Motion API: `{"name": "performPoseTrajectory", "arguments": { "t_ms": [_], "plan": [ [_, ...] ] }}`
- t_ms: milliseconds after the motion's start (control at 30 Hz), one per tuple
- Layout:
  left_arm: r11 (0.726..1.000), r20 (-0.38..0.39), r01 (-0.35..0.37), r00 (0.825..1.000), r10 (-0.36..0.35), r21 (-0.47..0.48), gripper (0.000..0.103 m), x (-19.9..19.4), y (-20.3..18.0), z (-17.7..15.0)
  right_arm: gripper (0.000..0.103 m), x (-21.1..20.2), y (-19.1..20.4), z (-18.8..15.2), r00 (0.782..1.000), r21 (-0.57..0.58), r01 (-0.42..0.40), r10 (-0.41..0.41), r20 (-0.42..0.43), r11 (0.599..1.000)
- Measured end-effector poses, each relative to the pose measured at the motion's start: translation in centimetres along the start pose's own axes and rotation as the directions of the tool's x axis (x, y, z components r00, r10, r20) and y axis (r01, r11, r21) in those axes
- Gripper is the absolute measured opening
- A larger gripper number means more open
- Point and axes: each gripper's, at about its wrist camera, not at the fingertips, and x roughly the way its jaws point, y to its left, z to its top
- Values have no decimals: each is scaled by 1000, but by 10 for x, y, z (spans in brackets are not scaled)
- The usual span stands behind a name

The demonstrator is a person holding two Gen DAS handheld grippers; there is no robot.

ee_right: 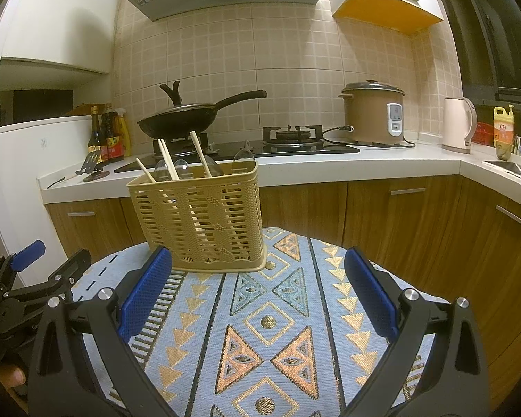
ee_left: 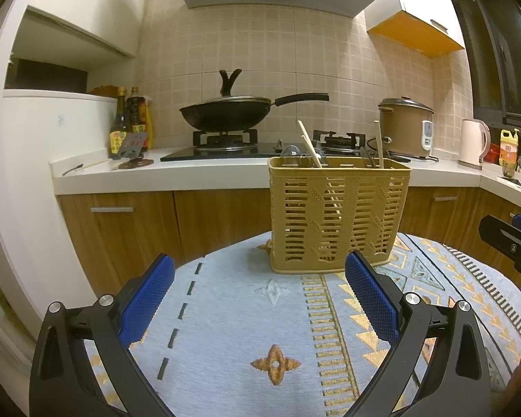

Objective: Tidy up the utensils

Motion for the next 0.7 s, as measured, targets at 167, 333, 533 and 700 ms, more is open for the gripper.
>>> {"name": "performPoseTrajectory", "arguments": {
  "t_ms": [167, 333, 533, 700],
  "plan": [
    [1000, -1, 4, 1000, -4, -7, 95, 1, 0, 0, 95, 1, 0, -1, 1000, 6, 1, -1, -7, 1000],
    [1000, 0, 8, 1000, -8, -11, 95, 0, 0, -1, 95, 1, 1, -1, 1000, 9, 4, -4, -9, 1000],
    [1000, 7, 6, 1000, -6, -8, 95, 0, -1, -1, 95, 2, 1, -1, 1000, 15, 4, -4, -15, 1000],
    [1000, 7, 7, 1000, -7, -9, 95, 0, -1, -1, 95, 3, 2, -1, 1000, 15, 7, -6, -15, 1000]
  ]
}}
